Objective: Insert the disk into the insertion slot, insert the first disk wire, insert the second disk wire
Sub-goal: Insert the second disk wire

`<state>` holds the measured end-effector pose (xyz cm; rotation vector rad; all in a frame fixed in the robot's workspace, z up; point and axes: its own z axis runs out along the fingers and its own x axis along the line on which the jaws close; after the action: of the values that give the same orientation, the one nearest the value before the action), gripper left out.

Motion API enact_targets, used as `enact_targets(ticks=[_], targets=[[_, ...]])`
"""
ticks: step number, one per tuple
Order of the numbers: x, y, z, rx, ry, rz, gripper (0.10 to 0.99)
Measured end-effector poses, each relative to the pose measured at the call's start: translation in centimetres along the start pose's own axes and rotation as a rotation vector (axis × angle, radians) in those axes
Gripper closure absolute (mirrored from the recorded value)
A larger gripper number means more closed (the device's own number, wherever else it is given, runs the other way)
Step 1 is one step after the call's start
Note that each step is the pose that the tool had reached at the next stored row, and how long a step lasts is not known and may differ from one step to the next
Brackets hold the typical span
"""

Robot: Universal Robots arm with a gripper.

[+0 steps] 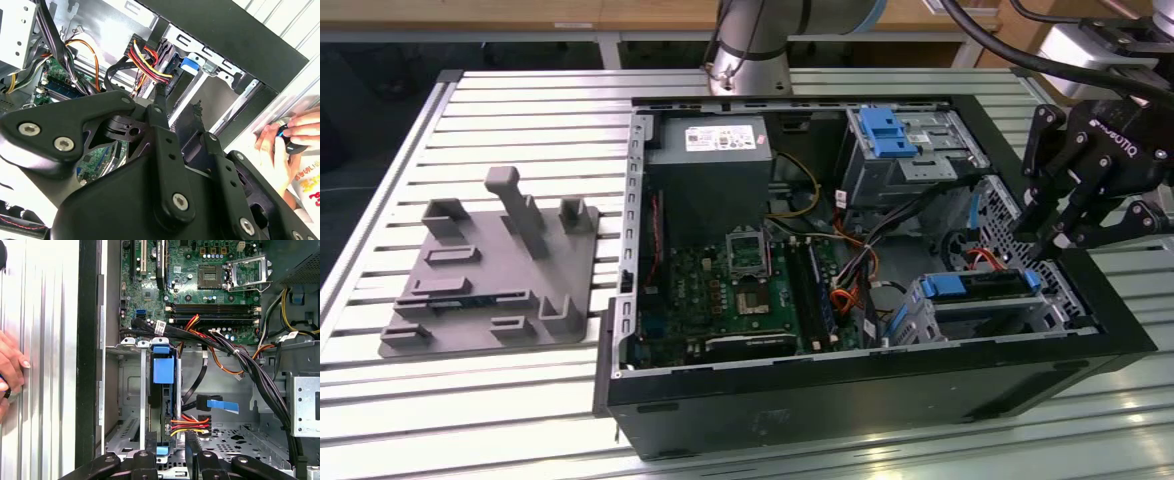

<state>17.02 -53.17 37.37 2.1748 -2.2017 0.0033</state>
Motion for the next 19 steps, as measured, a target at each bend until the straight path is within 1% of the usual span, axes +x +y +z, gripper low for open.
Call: enact_targets(ticks=[3,5,7,8,9,10,14,16,17,18,19], targets=[[-0.12,0.01,0.01,0.000,-0.0001,0.000,0.725],[-0.76,0.01,0.00,0.000,0.0012,0.000,0.725],[-1.55,0.02,-0.02,0.000,0.0072,0.000,0.725],[-1.83,0.03,-0.03,0.000,0.0146,0.001,0.725],[-1.97,0.09,-0.03,0.000,0.0199,0.001,0.725],[-2.09,0.17,-0.03,0.000,0.0224,0.001,0.725],[-2.43,1.08,0.04,0.003,0.0222,0.011,0.725],[-2.87,1.30,0.06,0.004,0.0223,0.012,0.725],[-3.32,1.31,0.05,0.004,0.0243,0.012,0.725],[-3.76,1.32,0.03,0.004,0.0288,0.013,0.725],[-4.17,1.32,0.02,0.004,0.0360,0.013,0.725]])
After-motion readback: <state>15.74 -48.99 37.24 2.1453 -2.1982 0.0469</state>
